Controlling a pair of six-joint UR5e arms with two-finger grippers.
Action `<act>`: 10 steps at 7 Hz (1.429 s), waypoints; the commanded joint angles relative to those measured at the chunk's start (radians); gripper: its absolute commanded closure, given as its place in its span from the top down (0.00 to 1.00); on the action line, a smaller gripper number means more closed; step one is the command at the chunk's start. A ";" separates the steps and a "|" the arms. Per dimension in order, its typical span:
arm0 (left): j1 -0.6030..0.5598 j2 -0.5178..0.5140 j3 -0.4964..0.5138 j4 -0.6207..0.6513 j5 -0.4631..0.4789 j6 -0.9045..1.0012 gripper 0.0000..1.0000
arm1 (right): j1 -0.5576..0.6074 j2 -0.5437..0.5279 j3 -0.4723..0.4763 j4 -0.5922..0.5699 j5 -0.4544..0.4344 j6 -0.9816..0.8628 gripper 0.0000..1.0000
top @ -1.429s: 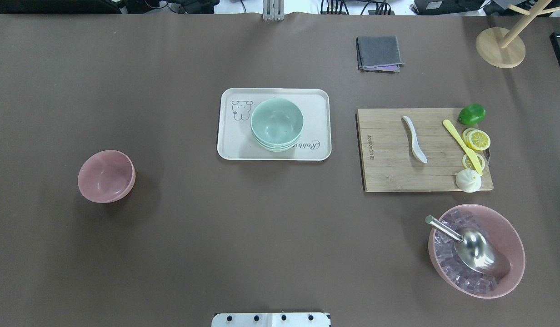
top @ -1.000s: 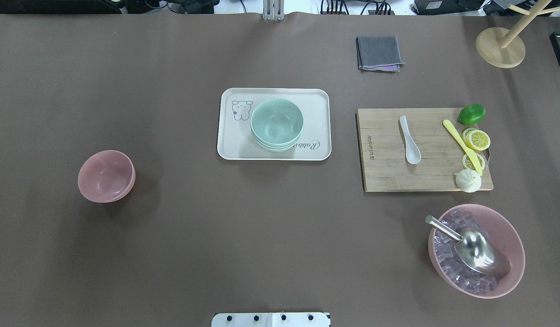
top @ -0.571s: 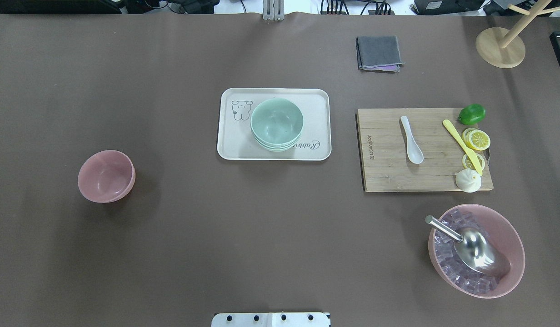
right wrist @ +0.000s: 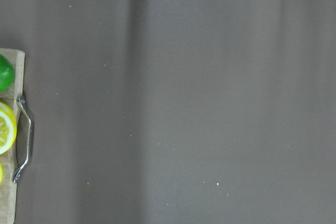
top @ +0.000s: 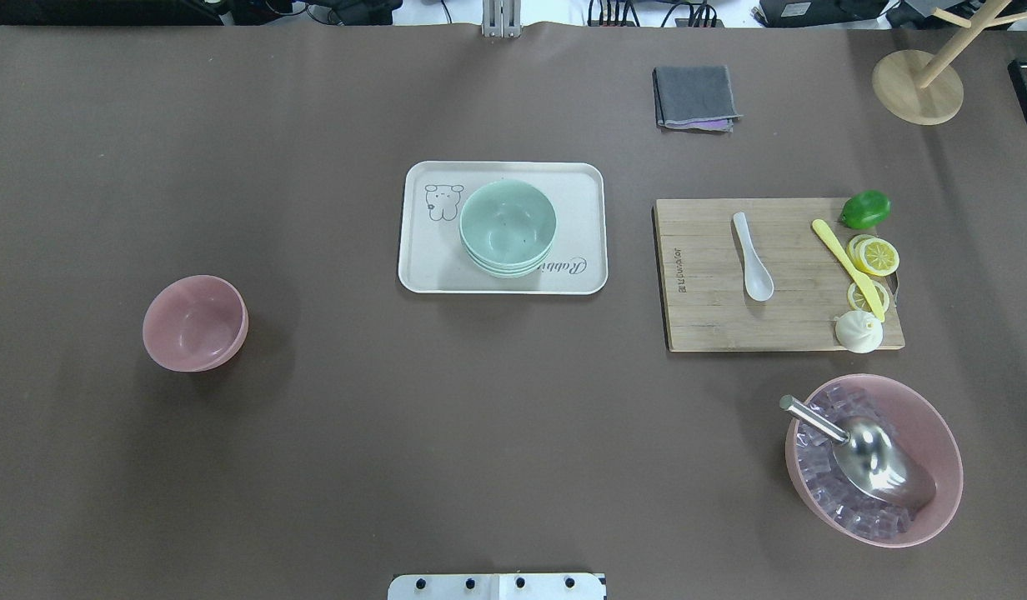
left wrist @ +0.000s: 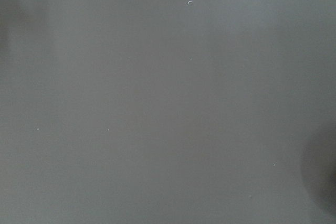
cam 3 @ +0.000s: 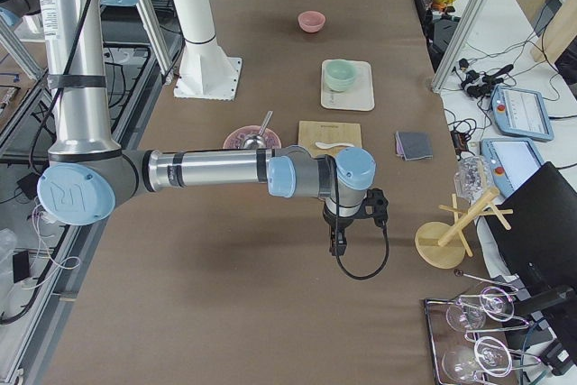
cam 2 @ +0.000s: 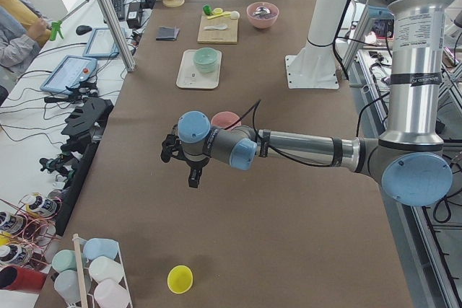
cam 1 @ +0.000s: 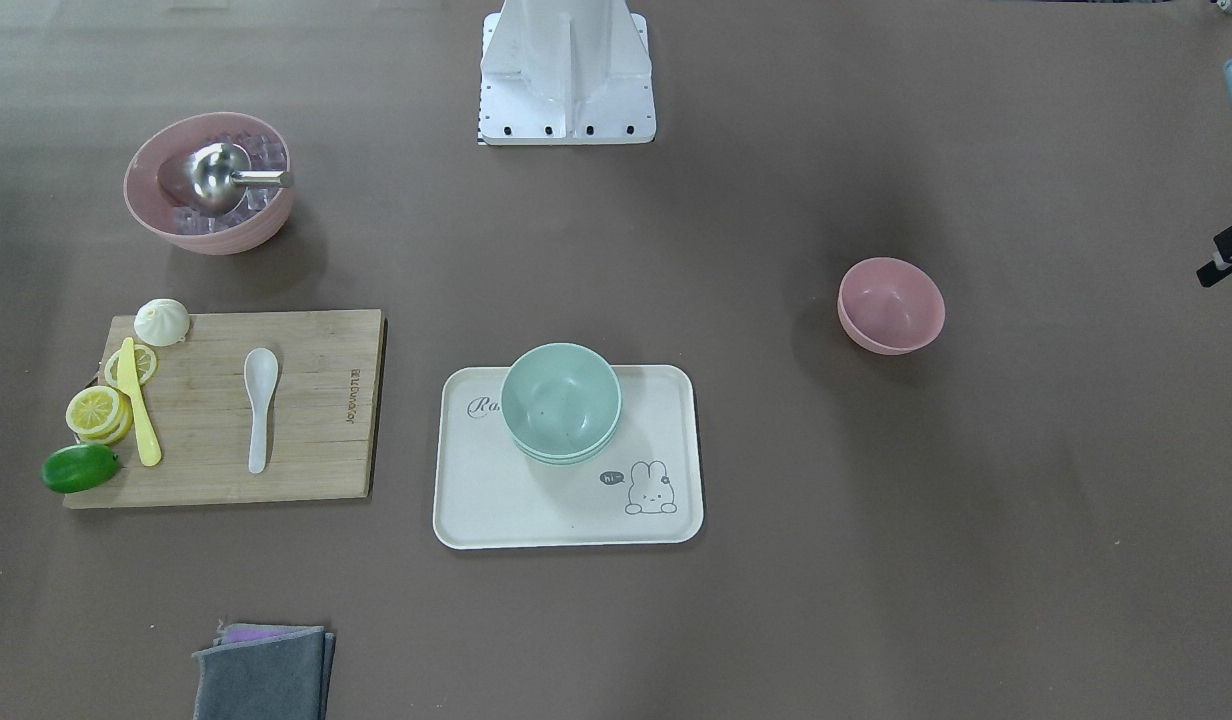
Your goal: Stack pink bowl on green and place spoon
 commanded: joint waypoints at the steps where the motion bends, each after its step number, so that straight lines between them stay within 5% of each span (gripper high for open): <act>1: 0.001 0.000 0.006 -0.006 0.001 -0.019 0.98 | -0.002 -0.010 0.005 0.001 0.001 -0.001 1.00; 10: 0.001 -0.003 -0.011 -0.011 -0.004 -0.021 0.98 | -0.008 -0.016 0.007 0.004 0.036 0.004 1.00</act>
